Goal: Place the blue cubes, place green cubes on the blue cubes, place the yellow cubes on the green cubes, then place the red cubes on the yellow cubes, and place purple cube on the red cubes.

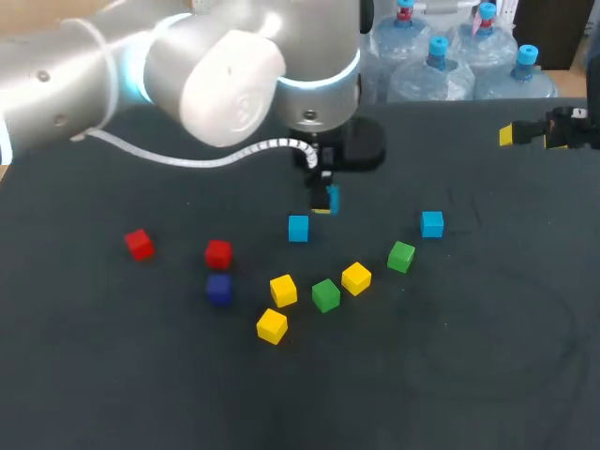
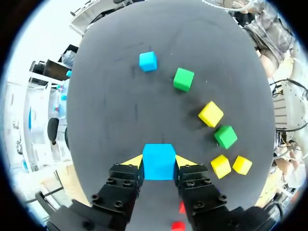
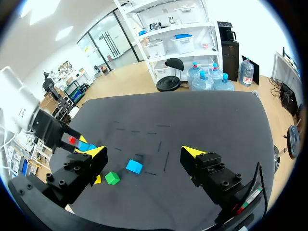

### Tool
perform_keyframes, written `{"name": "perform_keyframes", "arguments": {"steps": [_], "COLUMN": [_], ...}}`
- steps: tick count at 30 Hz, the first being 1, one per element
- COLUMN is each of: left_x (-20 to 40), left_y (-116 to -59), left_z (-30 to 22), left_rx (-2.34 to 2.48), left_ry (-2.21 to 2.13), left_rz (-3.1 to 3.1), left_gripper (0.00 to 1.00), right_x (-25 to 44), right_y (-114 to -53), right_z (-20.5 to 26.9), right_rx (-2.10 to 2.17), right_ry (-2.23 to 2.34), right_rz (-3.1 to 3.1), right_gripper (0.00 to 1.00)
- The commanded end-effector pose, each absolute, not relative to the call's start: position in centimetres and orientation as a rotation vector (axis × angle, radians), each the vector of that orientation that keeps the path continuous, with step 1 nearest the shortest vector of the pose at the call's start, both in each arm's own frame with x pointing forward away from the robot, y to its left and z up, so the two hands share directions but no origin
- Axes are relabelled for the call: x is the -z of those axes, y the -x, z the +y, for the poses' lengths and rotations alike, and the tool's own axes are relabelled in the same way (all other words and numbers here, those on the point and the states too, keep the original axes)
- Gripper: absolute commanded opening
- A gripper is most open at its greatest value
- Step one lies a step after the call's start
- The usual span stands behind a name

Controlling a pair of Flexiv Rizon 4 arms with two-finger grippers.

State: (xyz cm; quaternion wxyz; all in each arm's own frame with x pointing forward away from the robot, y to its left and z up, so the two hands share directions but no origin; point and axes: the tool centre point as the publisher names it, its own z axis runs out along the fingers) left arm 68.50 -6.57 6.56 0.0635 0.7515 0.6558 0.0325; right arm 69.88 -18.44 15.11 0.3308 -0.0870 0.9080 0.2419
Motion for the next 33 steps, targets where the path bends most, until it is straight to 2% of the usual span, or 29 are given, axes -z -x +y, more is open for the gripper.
{"name": "perform_keyframes", "arguments": {"steps": [1,16,33], "left_x": [-6.1,-2.4,0.1], "left_y": [-69.2,-67.6,-68.7], "left_z": [-8.5,-8.3,-7.7], "left_rx": [-0.037,0.14,0.159], "left_ry": [-2.324,-2.331,-2.343], "left_rz": [2.024,2.095,2.152], "left_gripper": [0.0,0.0,0.0], "right_x": [-15.0,-15.0,-15.0], "right_y": [-70.0,-70.0,-70.0], "right_z": [-18.5,-18.5,-18.5], "right_rx": [-0.635,-0.635,-0.635], "right_ry": [0.23,0.23,0.23], "right_rz": [2.374,2.374,2.374], "right_gripper": [1.0,1.0,1.0]}}
